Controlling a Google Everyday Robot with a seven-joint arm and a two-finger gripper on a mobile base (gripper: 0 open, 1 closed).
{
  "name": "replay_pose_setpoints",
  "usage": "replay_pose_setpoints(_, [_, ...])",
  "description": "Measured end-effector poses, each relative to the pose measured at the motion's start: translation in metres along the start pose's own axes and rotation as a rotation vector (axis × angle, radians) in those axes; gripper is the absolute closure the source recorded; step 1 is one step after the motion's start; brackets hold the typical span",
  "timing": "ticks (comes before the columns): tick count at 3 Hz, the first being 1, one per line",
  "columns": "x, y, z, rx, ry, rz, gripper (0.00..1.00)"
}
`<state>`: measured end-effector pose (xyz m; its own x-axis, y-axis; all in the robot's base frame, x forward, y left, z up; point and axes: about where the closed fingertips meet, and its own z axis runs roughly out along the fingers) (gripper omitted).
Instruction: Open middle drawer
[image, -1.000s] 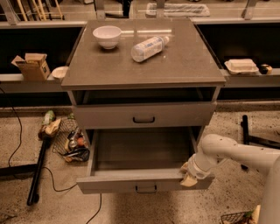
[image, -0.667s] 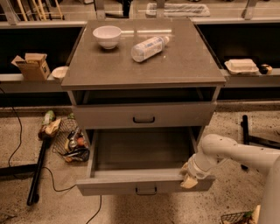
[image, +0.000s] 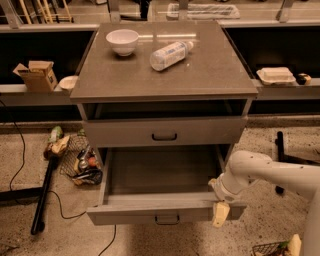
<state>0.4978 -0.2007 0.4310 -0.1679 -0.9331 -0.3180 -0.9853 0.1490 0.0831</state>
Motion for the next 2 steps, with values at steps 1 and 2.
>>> replay_pose_setpoints(1, [-0.021, 0.011, -0.044, 0.045, 0.087, -0.032, 0.0])
replay_pose_setpoints(2, [-0.047, 0.016, -0.118, 0.108, 0.156, -0.085, 0.0])
